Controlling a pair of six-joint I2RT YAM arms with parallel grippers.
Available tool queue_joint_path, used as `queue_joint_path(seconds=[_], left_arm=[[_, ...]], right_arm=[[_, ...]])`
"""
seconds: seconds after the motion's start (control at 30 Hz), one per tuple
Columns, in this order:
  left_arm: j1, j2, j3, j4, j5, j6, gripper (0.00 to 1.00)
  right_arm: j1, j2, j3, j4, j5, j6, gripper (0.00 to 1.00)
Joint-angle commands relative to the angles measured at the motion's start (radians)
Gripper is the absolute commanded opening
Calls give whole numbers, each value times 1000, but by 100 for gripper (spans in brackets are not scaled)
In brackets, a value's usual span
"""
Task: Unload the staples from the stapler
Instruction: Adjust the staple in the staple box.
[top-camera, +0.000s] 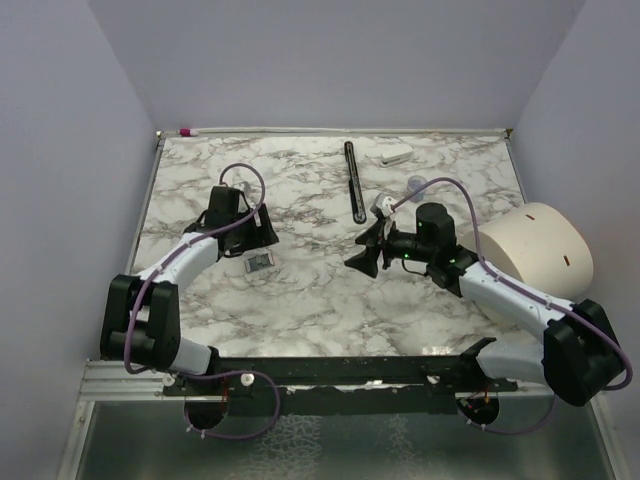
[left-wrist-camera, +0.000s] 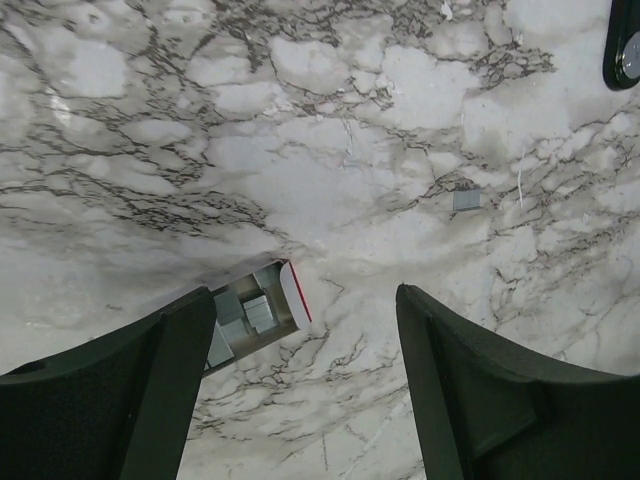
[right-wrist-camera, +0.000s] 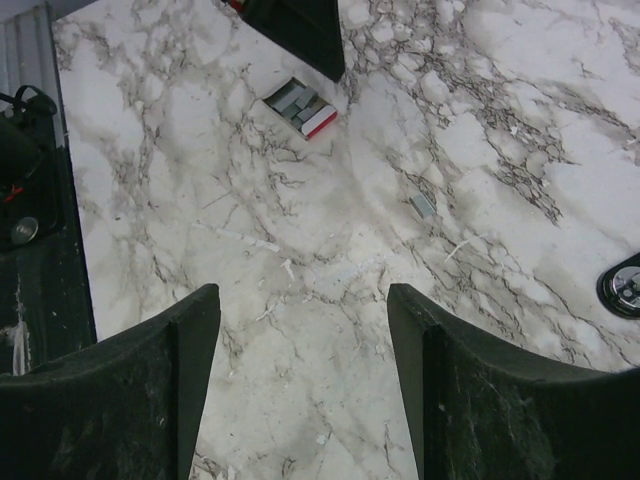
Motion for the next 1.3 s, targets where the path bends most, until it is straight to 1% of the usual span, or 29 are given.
queue_joint_path(seconds=[0.0, 0.13, 0.3, 0.63, 1.13, 1.27], left_arm=[[6, 82, 21, 40, 158, 32, 79], [5, 95, -3, 38, 103, 26, 80], [5, 106, -4, 44, 83, 30, 80], [3, 150, 21, 52, 93, 30, 80], [2, 107, -17, 36, 89, 41, 80], [1, 99, -28, 34, 113, 45, 80]], right_arm=[[-6, 0, 51, -8, -16, -6, 68], [-6, -1, 50, -13, 1, -6, 68], [-6, 13, 48, -5, 5, -11, 68], [-6, 31, 53, -7, 10, -19, 68], [-6, 35, 50, -9, 9, -19, 69], [-6, 36, 49, -13, 12, -18, 69]])
